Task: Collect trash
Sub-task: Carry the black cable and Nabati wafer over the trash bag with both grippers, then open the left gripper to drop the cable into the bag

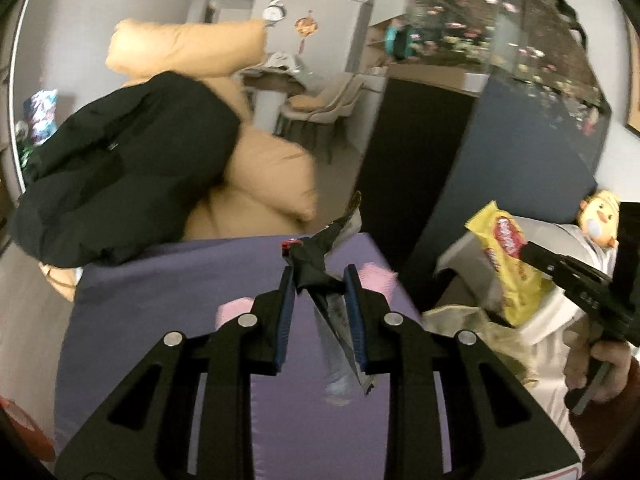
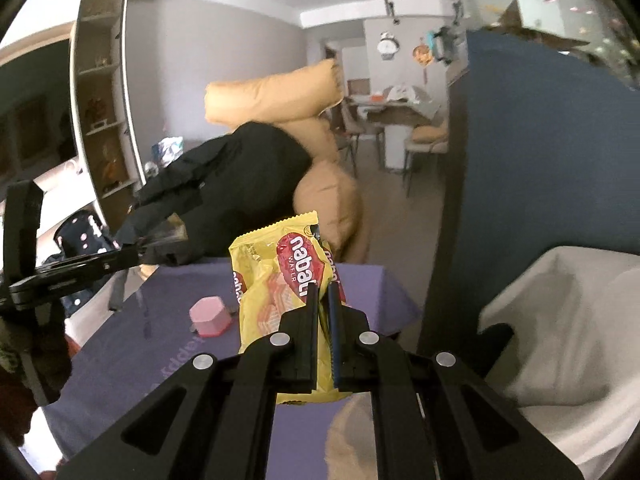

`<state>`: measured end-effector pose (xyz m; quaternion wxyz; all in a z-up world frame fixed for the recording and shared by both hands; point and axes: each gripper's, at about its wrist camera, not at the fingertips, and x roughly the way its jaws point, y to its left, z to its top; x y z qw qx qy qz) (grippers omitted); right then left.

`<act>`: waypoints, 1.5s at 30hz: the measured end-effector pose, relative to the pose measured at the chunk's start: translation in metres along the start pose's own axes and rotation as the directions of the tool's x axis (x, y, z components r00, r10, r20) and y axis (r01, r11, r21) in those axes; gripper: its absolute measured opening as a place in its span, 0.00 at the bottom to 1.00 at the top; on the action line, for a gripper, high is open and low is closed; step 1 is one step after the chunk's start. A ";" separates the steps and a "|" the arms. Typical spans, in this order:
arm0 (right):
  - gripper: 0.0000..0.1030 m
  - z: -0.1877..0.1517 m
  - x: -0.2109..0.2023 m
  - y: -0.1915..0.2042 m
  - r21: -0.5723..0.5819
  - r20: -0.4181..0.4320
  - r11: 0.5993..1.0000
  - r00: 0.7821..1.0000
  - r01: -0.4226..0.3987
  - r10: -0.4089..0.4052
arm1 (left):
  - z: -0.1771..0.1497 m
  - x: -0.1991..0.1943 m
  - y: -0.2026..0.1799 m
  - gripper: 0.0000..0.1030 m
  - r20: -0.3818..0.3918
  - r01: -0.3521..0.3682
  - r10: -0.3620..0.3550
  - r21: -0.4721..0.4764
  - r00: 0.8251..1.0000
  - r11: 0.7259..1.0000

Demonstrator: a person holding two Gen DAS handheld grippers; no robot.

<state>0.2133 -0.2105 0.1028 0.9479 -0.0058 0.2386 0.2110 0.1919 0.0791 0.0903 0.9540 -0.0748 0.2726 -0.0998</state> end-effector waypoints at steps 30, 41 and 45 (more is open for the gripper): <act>0.07 -0.055 -0.096 -0.148 0.199 0.078 0.955 0.968 0.220 -0.239 | -0.071 0.151 -0.202 0.31 -0.347 0.391 -0.383 -0.051 0.856 0.919; 0.07 -0.065 -0.056 -0.123 0.143 0.001 0.972 0.982 0.188 -0.191 | -0.075 0.115 -0.171 0.41 -0.270 0.302 -0.290 0.004 0.918 0.953; 0.07 -0.083 -0.026 -0.106 0.073 -0.090 0.978 0.978 0.197 -0.190 | -0.080 0.091 -0.149 0.41 -0.225 0.223 -0.217 0.003 0.950 0.975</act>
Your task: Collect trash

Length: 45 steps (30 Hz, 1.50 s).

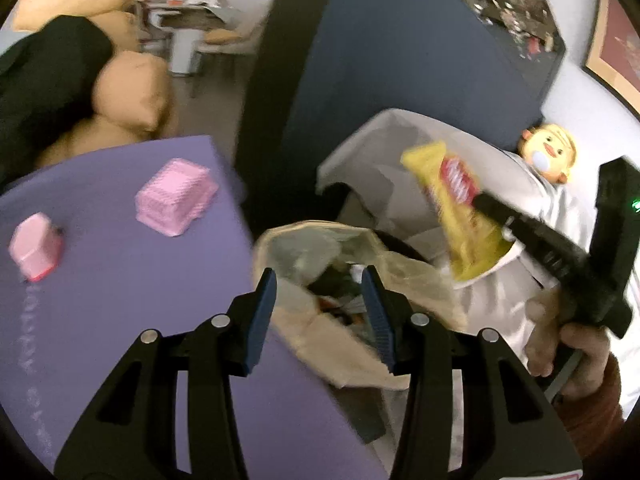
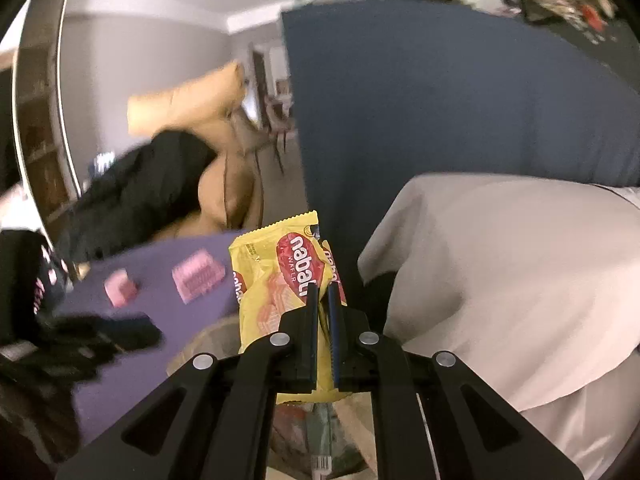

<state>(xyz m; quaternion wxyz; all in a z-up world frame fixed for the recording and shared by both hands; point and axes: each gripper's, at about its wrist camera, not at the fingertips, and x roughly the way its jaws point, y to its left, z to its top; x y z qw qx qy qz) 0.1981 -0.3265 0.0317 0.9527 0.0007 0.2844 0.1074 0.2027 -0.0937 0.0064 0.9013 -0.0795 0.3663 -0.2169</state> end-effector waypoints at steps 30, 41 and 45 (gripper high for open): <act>0.46 -0.059 -0.057 0.092 -0.016 -0.044 1.000 0.999 -0.006 0.005 | -0.109 -0.135 0.048 0.71 0.162 -0.302 0.304 -0.038 0.939 0.953; 0.46 -0.111 -0.104 0.153 -0.034 0.000 0.999 0.999 -0.042 0.042 | -0.132 -0.164 0.030 0.71 0.251 -0.398 0.397 -0.048 0.883 0.916; 0.46 -0.119 -0.102 0.158 -0.041 -0.014 0.999 0.999 -0.032 0.032 | -0.134 -0.168 0.025 0.71 0.258 -0.402 0.399 -0.045 0.880 0.915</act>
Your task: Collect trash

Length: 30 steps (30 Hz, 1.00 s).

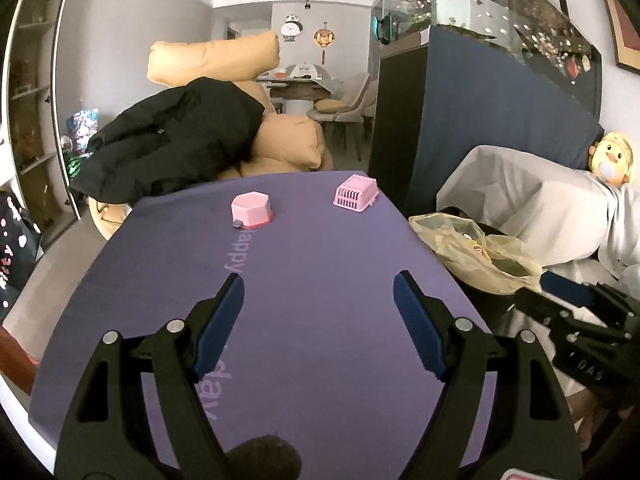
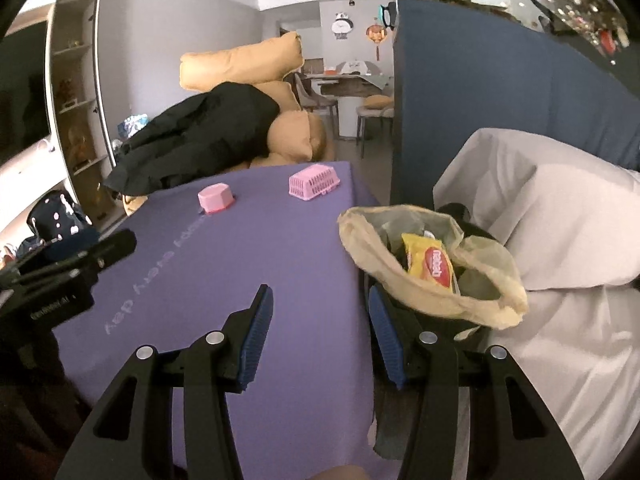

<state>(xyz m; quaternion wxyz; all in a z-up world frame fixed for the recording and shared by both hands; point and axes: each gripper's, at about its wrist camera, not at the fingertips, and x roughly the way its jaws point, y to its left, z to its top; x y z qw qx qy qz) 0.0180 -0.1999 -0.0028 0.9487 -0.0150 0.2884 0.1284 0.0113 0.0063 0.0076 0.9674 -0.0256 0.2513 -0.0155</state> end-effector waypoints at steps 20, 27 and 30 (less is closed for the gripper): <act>0.46 0.001 -0.010 -0.002 0.005 0.045 1.000 0.999 0.019 -0.019 | 0.001 -0.004 -0.002 0.71 0.001 -0.016 0.016 -0.003 1.000 1.000; 0.46 0.000 -0.010 -0.002 0.005 0.043 1.000 0.999 0.017 -0.018 | 0.002 -0.004 -0.002 0.71 -0.002 -0.014 0.014 -0.003 1.000 1.000; 0.46 0.001 -0.010 -0.002 0.005 0.044 1.000 0.999 0.017 -0.018 | 0.002 -0.004 -0.002 0.71 -0.002 -0.014 0.014 -0.003 1.000 1.000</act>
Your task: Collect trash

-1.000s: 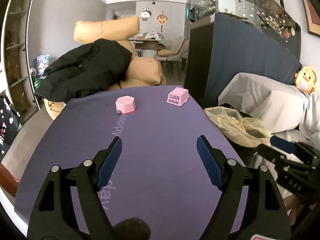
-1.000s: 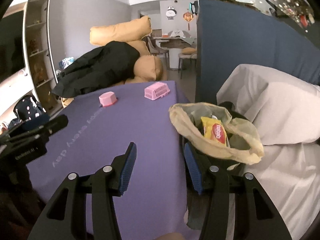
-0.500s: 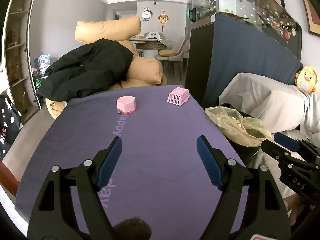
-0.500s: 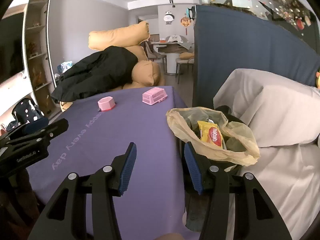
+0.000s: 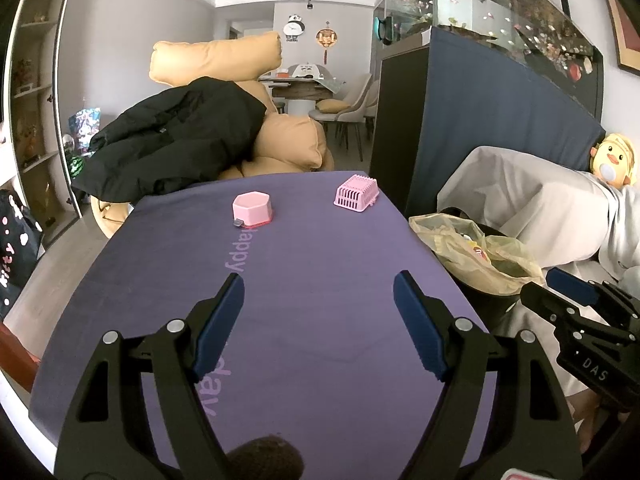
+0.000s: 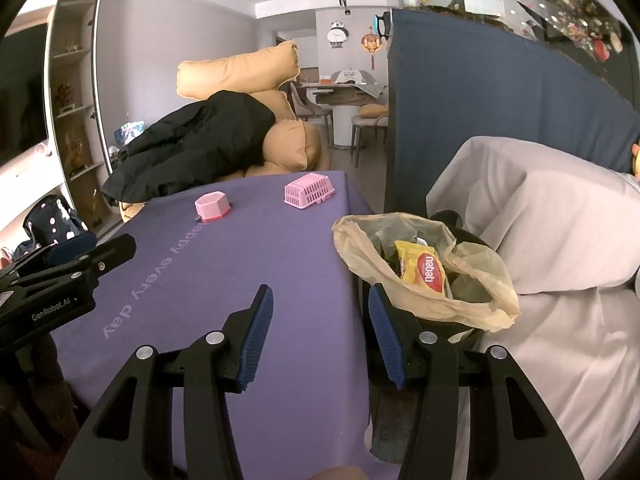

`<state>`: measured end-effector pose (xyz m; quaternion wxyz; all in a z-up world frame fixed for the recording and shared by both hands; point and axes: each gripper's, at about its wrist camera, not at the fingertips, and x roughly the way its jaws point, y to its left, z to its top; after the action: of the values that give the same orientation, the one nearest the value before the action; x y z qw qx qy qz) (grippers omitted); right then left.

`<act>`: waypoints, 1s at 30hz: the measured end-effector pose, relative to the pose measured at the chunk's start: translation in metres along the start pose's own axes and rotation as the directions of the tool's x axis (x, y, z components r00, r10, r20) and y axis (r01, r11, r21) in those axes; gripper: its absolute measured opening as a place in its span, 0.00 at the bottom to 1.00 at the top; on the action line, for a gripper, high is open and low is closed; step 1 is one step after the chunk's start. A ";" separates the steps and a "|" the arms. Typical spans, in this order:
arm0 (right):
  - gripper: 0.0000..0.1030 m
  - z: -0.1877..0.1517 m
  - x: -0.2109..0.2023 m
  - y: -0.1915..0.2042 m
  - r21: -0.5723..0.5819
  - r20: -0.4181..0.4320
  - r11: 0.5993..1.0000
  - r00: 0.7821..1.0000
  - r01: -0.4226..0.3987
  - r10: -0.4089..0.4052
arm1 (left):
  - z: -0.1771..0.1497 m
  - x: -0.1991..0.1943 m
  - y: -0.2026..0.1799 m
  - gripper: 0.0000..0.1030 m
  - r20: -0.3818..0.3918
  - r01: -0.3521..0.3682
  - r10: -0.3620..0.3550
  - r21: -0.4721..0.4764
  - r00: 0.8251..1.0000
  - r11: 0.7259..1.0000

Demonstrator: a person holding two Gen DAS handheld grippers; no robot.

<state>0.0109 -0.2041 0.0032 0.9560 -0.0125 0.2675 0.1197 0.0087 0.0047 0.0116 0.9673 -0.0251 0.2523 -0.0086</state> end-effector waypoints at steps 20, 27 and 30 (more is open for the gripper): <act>0.46 -0.004 0.000 0.000 0.003 -0.005 1.000 1.000 0.003 -0.003 | -0.001 0.002 -0.003 0.71 -0.005 0.004 -0.004 0.005 1.000 1.000; 0.46 -0.004 0.000 -0.001 0.004 -0.005 1.000 1.000 0.004 -0.004 | -0.001 0.002 -0.004 0.71 -0.005 0.006 -0.006 0.006 1.000 1.000; 0.46 -0.003 0.001 -0.001 0.003 -0.005 1.000 1.000 0.003 -0.003 | -0.002 0.002 -0.006 0.71 -0.005 0.008 -0.008 0.006 1.000 1.000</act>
<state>0.0102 -0.2055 0.0000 0.9556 -0.0118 0.2699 0.1180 0.0098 -0.0011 0.0095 0.9667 -0.0231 0.2546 -0.0134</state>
